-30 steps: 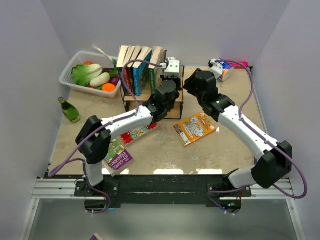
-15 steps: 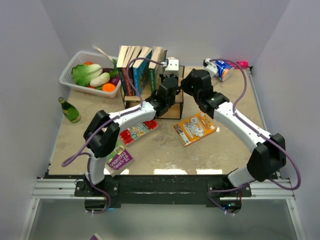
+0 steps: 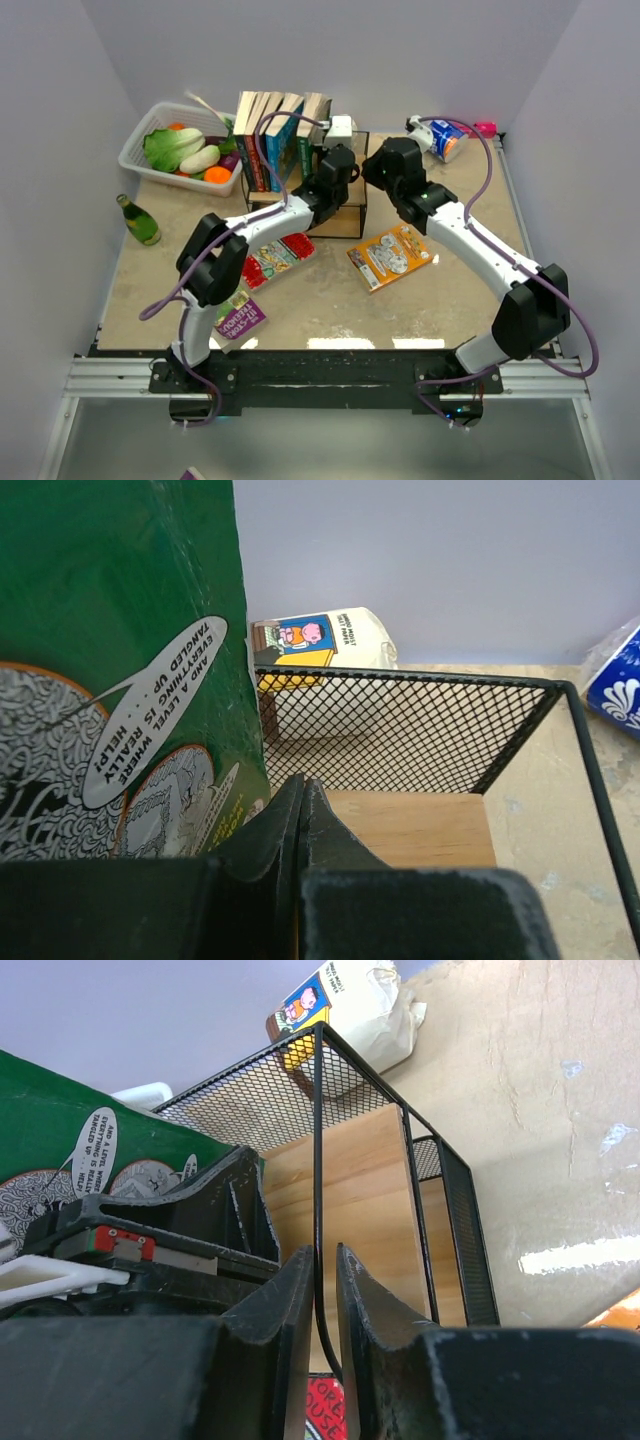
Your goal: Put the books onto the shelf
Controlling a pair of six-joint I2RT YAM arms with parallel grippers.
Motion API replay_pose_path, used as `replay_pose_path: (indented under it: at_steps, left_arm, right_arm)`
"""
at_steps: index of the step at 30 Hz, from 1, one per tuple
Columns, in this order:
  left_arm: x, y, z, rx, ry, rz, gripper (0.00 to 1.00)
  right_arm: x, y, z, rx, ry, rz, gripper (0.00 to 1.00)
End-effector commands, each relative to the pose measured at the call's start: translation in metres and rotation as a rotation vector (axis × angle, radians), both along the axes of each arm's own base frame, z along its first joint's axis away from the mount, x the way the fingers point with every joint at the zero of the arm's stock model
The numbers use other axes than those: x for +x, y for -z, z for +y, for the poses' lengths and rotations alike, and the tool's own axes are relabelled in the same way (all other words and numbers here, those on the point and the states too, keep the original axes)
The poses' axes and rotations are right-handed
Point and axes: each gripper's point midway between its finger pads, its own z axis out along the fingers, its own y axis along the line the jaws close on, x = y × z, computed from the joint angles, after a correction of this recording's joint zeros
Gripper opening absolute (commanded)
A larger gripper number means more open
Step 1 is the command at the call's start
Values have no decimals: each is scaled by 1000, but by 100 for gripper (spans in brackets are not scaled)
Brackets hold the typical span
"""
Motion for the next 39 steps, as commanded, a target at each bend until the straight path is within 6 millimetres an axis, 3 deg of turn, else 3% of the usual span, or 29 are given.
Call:
replay_pose_path:
  at_steps: [1, 8, 13, 18, 25, 39]
  left_arm:
    - [9, -22, 14, -32, -88, -40, 1]
    - [18, -5, 30, 31, -146, 13, 3]
    - [23, 7, 49, 69, -203, 46, 4]
    - [24, 16, 66, 135, -256, 68, 4]
    - [20, 13, 84, 208, -324, 61, 4]
    - [18, 18, 123, 184, -436, 90, 6]
  right_arm:
    - [5, -22, -4, 34, 18, -54, 17]
    - [5, -20, -4, 40, 16, -50, 11]
    - [6, -16, -5, 41, 19, -42, 0]
    - [6, -12, -5, 47, 18, -35, 0]
    - [8, -12, -5, 50, 18, -36, 0]
    - [7, -9, -4, 54, 14, -29, 0]
